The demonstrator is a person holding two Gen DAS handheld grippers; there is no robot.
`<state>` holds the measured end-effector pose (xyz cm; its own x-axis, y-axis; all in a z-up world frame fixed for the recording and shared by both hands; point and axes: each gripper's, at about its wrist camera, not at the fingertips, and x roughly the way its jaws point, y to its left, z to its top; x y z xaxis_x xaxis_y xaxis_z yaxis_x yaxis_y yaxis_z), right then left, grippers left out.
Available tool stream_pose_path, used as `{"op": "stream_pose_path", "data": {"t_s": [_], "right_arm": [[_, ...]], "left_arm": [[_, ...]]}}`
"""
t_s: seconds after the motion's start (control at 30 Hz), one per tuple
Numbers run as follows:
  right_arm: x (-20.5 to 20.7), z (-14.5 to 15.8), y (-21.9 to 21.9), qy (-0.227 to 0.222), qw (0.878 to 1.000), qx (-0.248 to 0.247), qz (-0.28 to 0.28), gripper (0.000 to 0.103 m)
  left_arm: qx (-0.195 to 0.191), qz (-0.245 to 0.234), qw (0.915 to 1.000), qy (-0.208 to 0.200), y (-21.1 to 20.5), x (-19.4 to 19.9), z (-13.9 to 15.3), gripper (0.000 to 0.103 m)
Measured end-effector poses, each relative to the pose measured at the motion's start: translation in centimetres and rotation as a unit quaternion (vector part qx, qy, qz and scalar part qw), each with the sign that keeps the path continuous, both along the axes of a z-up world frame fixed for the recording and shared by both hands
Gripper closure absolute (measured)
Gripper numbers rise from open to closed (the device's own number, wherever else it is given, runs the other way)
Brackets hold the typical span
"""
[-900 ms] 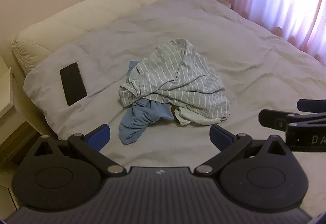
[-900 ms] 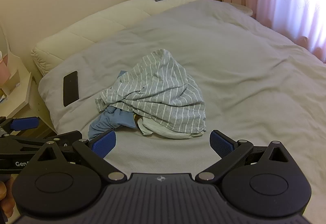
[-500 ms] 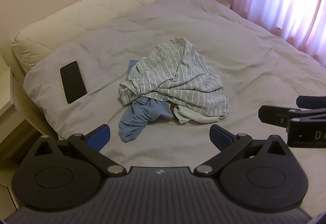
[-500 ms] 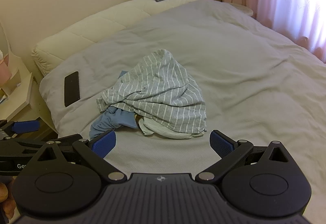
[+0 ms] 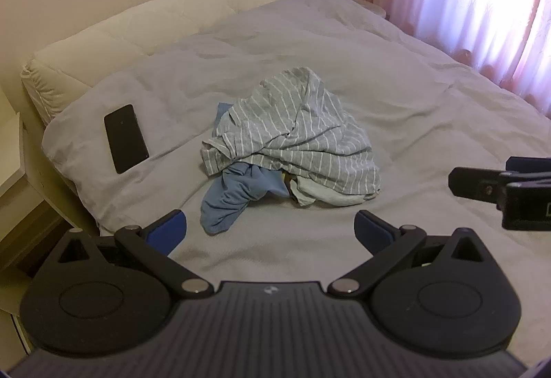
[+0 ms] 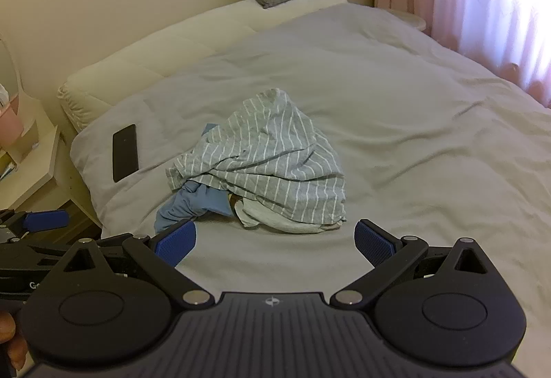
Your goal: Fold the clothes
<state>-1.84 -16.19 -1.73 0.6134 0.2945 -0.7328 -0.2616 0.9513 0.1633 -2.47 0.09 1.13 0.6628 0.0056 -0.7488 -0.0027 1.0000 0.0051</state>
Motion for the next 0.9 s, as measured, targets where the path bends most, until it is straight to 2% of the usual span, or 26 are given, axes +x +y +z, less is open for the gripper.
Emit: {"op": "stream_pose_path", "data": {"t_s": [0.43,0.67,0.9], "right_arm": [[-0.8,0.8,-1.5,-0.008,1.000,0.002,-0.007,0.002],[-1.4,0.0,-2.2,0.001,1.000,0.001,-0.001,0.002],[-1.1,-0.4,-2.0,0.003,1.000,0.003,-0.002,0.002]], "left_arm": [[0.003,0.005,1.0000,0.001,-0.9,-0.8,-0.1,0.001],[0.004,0.011,0.9999,0.011,-1.7,-2.0,-0.8,0.001],[0.010,0.007,0.9998,0.015,-0.9,-1.0,-1.0,0.001]]}}
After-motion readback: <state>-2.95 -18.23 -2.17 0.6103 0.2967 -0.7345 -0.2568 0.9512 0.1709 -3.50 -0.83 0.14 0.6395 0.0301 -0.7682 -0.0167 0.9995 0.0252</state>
